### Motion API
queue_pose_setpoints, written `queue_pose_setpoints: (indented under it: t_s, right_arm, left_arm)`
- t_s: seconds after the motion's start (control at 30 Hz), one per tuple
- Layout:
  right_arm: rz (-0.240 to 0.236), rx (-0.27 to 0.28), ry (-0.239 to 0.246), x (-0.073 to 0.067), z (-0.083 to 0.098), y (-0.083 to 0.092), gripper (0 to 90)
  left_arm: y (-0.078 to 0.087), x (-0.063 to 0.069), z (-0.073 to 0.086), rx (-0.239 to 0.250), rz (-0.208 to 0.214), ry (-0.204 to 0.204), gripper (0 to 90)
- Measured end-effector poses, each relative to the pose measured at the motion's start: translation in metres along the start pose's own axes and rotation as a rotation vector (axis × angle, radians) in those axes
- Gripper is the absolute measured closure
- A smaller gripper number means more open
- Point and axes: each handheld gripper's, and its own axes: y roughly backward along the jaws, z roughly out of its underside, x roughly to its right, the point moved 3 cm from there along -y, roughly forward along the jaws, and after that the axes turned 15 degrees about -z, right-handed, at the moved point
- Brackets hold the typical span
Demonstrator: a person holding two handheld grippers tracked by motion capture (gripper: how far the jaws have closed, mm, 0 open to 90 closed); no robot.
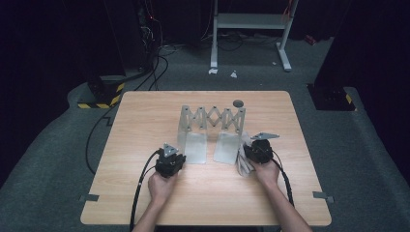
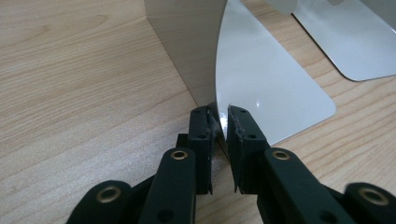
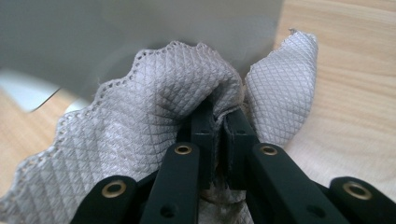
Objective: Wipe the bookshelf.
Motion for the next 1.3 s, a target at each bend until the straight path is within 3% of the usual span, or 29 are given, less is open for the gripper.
queue_pose_setpoints:
  t_s: [0.17, 0.33, 0.5, 0.53, 0.73, 0.97, 1.03, 1.1, 1.2, 1.3]
  right_arm:
    - [-0.031, 0.000, 0.017, -0.009, 0.010, 0.009, 85.6]
    - [-0.023, 0.037, 0.020, -0.009, 0.012, 0.023, 85.7]
    - [0.026, 0.061, 0.003, 0.002, 0.011, 0.036, 85.7]
    - [0.052, 0.072, -0.011, 0.011, 0.011, 0.042, 85.7]
    - [0.143, 0.103, -0.030, 0.030, 0.012, 0.057, 84.9]
    - [0.209, 0.083, -0.082, 0.051, 0.020, 0.056, 84.4]
    - [0.232, 0.086, -0.094, 0.055, 0.022, 0.055, 77.7]
    - [0.222, 0.086, -0.103, 0.055, 0.022, 0.055, 72.0]
    - [0.197, 0.099, -0.113, 0.051, 0.021, 0.059, 62.9]
    - [0.195, 0.108, -0.099, 0.046, 0.019, 0.063, 58.7]
  left_arm:
    - [0.000, -0.001, 0.000, -0.003, -0.016, 0.010, 80.1]
    - [-0.002, -0.006, -0.001, -0.007, -0.049, 0.039, 82.8]
    - [-0.003, -0.008, -0.002, -0.009, -0.055, 0.058, 84.0]
    - [-0.004, -0.009, -0.002, -0.010, -0.052, 0.065, 84.0]
    - [-0.006, -0.015, -0.004, -0.015, -0.067, 0.063, 85.2]
    - [-0.006, -0.021, -0.005, -0.031, -0.079, 0.064, 86.5]
    - [-0.006, -0.024, -0.005, -0.029, -0.087, 0.073, 87.0]
    - [-0.006, -0.023, -0.005, -0.032, -0.093, 0.067, 87.0]
    - [0.000, -0.019, -0.004, -0.035, -0.116, 0.018, 85.2]
    - [0.003, -0.018, -0.002, -0.033, -0.101, 0.034, 81.1]
